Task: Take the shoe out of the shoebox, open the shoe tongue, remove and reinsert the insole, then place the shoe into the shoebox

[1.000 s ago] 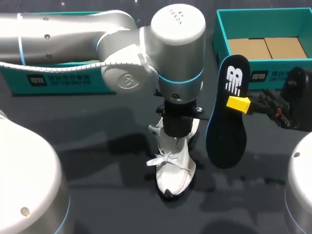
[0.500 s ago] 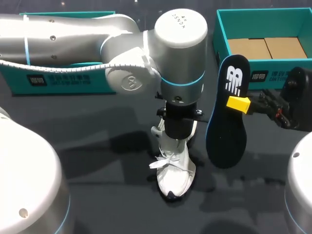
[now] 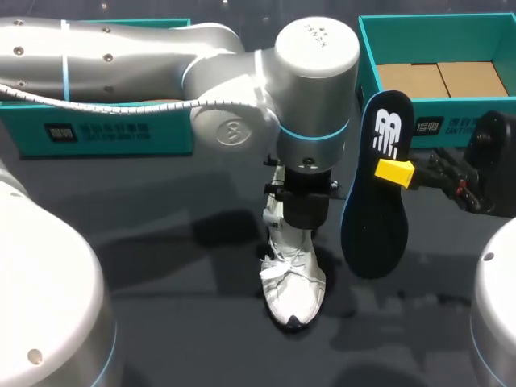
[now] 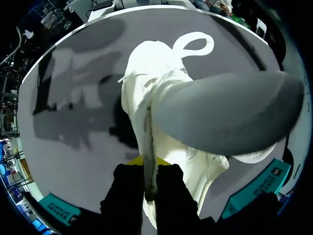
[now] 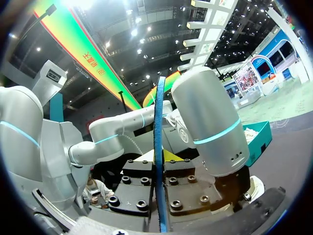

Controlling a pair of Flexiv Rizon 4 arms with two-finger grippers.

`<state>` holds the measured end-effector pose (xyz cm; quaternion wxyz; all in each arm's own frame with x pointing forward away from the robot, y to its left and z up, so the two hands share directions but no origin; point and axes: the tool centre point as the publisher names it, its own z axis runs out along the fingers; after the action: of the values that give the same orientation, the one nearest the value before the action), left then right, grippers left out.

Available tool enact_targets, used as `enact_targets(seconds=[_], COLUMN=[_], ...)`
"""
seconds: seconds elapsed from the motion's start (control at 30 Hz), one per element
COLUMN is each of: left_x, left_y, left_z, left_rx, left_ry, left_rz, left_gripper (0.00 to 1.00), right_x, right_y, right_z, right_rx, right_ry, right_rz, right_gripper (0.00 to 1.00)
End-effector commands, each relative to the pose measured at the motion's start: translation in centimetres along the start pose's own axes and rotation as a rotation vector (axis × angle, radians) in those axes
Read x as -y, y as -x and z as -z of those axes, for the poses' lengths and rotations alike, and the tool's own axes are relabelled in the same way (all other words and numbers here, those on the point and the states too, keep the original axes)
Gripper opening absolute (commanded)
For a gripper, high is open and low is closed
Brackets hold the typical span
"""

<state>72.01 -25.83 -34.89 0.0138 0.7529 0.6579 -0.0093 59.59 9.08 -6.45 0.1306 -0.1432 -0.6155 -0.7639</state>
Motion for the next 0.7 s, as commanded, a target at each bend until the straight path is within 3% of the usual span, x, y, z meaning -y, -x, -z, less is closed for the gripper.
enact_targets(seconds=[0.03, 0.43, 0.5, 0.63, 0.7], left_x=[-0.4, -1.0, -1.1, -1.2, -1.3], left_y=[0.3, 0.9, 0.9, 0.8, 0.8], left_z=[-0.8, -2.7, -2.7, -2.5, -2.1], left_rx=[-0.011, -0.004, 0.002, 0.016, 0.035], left_ry=[-0.005, -0.053, -0.054, -0.051, -0.044], left_rz=[0.005, 0.008, 0.015, 0.031, 0.045], left_gripper=[0.0, 0.02, 0.23, 0.54, 0.82], right_x=[0.1, 0.1, 0.1, 0.1, 0.1], right_y=[-0.2, -0.2, -0.2, -0.2, -0.2], right_z=[0.0, 0.0, 0.0, 0.0, 0.0], right_rx=[0.003, 0.003, 0.003, 0.003, 0.003], right_ry=[0.0, 0.0, 0.0, 0.0, 0.0], right_rz=[0.0, 0.0, 0.0, 0.0, 0.0], right_gripper=[0.0, 0.0, 0.0, 0.0, 0.0])
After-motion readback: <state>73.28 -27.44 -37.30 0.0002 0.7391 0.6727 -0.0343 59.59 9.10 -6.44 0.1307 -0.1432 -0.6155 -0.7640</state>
